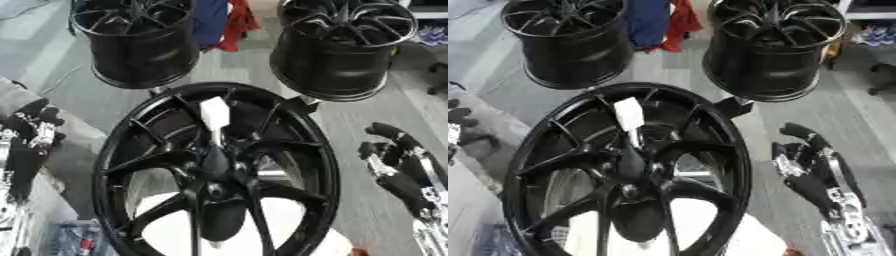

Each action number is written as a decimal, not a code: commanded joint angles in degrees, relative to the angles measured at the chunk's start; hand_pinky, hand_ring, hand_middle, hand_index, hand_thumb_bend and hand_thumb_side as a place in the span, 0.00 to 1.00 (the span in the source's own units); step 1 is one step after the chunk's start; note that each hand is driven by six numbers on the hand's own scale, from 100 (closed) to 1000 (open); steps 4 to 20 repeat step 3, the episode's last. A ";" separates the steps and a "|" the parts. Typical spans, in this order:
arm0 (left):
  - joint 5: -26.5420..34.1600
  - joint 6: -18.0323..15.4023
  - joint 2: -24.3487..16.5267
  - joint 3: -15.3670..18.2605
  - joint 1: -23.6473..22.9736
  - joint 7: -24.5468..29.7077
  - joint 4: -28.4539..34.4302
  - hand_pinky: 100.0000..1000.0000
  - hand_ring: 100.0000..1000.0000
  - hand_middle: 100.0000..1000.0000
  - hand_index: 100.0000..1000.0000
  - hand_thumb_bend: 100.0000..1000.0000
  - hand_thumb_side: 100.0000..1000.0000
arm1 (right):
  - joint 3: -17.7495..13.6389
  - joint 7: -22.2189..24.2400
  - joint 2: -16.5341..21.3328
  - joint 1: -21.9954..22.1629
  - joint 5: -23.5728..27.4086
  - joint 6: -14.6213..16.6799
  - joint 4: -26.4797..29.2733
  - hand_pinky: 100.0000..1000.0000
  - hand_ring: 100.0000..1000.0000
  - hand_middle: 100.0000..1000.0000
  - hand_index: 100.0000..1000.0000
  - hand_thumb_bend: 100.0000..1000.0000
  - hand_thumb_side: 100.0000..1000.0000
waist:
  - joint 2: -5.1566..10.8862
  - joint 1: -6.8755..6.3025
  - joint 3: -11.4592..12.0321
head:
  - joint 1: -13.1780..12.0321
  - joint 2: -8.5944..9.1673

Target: Pull the pin out of the wheel hub.

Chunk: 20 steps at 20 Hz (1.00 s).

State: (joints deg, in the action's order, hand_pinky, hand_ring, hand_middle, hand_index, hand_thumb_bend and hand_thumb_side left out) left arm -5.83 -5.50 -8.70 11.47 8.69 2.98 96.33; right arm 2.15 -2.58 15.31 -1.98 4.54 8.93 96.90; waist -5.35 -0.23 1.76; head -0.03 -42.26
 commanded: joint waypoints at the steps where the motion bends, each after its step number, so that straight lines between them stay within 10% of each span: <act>1: 0.22 -0.12 -0.53 -0.20 0.85 0.25 0.75 0.55 0.65 0.65 0.81 0.11 0.53 | -0.36 -0.07 0.27 -0.68 0.22 -0.09 0.29 0.58 0.58 0.74 0.81 0.13 0.15 | 0.45 0.06 0.11 | -0.03 0.48; 20: 0.20 -0.11 -0.54 -0.24 0.89 0.26 0.72 0.55 0.65 0.65 0.81 0.11 0.53 | -0.49 -0.25 0.15 -0.82 0.17 -0.18 0.24 0.58 0.58 0.74 0.81 0.12 0.15 | 0.49 0.15 0.11 | 0.05 0.46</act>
